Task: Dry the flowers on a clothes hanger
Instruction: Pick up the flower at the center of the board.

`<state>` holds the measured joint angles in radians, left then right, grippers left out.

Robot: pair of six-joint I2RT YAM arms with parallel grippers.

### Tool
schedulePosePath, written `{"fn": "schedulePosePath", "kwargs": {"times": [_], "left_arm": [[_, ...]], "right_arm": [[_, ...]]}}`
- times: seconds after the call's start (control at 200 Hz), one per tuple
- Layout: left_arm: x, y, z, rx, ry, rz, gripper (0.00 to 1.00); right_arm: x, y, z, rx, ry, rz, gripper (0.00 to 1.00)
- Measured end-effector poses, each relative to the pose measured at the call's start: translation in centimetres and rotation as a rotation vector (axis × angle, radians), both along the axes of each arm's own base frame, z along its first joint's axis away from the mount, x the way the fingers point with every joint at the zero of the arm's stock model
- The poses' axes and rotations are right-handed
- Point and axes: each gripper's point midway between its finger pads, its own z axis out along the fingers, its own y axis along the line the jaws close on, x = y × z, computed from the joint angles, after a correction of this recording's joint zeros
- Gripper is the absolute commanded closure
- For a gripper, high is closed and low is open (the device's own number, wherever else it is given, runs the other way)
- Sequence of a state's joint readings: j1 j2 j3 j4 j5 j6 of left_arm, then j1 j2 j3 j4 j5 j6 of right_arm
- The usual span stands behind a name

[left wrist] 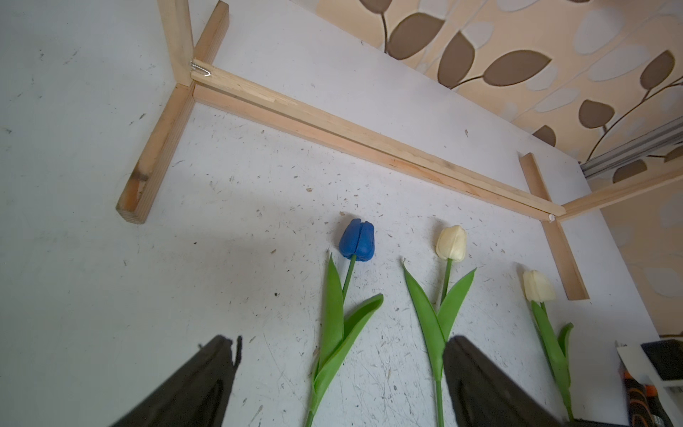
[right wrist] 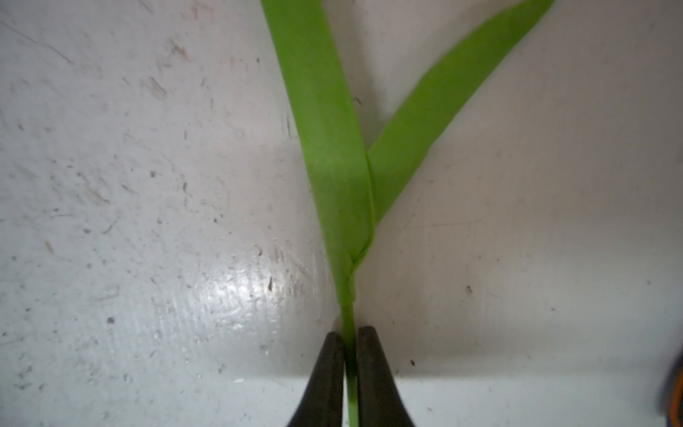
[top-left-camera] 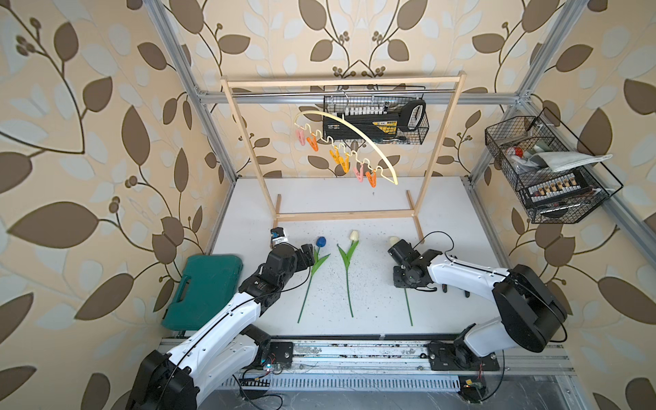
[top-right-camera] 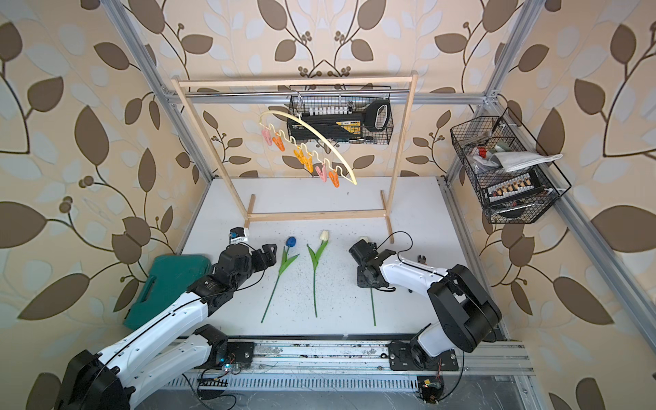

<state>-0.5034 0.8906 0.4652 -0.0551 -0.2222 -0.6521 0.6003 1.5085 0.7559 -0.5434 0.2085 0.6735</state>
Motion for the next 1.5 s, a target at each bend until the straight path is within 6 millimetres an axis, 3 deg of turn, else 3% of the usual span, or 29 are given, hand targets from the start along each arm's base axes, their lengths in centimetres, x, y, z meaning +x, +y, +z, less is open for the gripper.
{"fn": "schedulePosePath", "kwargs": {"times": [0.265,0.34,0.595,0.7,0.8,0.945,1.075,1.23,1.5], "left_arm": [[-0.1,-0.3,0.3,0.003,-0.013,-0.027,0.11],[-0.3,-0.4,0.6,-0.004,-0.025,-0.039,0.11],[-2.0,-2.9,1.7,-0.102,-0.016,-0.19,0.19],[-3.4,-4.5,2.8,-0.169,-0.014,-0.292,0.2],[-5.0,-6.7,4.4,-0.225,-0.025,-0.409,0.23],[-8.1,-10.5,7.1,-0.261,-0.05,-0.601,0.26],[-11.0,-13.1,9.9,-0.259,-0.11,-0.734,0.25],[-12.3,-14.7,10.9,-0.24,-0.139,-0.795,0.28],[-13.3,-19.1,9.8,-0.18,-0.087,-0.874,0.34]], "right_arm": [[0.3,0.1,0.0,0.001,-0.01,-0.005,0.89],[0.4,0.1,0.0,0.004,-0.015,-0.005,1.0],[0.3,0.3,1.0,0.042,-0.033,-0.036,1.0],[0.3,0.9,3.5,0.123,-0.084,-0.06,1.0],[0.3,1.8,7.2,0.245,-0.155,-0.097,1.0],[0.4,3.3,13.4,0.519,-0.261,-0.209,1.0],[0.2,3.2,17.5,0.792,-0.328,-0.374,1.0],[-0.4,3.5,19.3,0.995,-0.312,-0.52,1.0],[-0.5,3.8,20.5,1.017,-0.326,-0.591,1.0]]}}
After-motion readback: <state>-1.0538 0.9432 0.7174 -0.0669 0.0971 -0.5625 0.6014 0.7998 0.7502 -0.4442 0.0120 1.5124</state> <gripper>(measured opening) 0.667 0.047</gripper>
